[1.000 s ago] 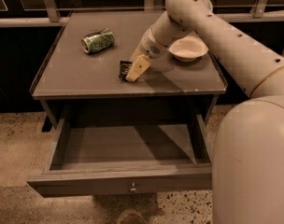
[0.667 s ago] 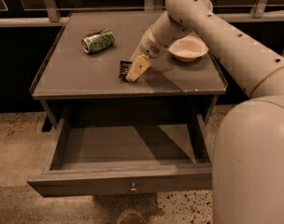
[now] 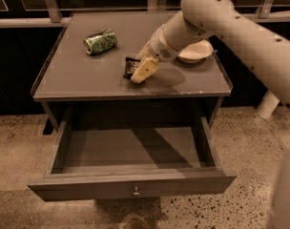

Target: Place rxbar chocolate into top drawer

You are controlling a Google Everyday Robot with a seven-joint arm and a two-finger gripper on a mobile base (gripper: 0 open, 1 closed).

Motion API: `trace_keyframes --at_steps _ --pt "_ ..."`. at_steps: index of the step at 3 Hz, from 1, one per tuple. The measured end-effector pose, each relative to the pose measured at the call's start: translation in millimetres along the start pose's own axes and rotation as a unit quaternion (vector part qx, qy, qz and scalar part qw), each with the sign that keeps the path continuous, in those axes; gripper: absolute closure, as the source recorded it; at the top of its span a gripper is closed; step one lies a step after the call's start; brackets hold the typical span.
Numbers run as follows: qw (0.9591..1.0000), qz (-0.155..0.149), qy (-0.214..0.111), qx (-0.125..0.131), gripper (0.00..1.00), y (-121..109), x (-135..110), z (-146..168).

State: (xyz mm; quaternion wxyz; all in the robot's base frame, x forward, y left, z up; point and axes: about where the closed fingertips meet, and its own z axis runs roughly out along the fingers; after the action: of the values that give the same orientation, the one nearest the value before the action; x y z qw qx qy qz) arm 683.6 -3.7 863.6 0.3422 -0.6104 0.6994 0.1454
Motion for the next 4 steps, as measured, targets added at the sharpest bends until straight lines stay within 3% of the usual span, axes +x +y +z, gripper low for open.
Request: trace_keyframes --at_steps 1,2,3,4 --pt "0.9962 -0.018 -0.035 0.077 1.0 35.9 -34.1 -62.9" --pt "0.9951 0.003 -0.019 0.097 1.0 80.0 -33.2 -65.8" --pt "0.9945 0.076 -0.009 0.072 1.0 126.2 -0.6 -39.8" --pt "0.9945 0.076 -0.009 0.072 1.0 126.2 -0.5 -39.9"
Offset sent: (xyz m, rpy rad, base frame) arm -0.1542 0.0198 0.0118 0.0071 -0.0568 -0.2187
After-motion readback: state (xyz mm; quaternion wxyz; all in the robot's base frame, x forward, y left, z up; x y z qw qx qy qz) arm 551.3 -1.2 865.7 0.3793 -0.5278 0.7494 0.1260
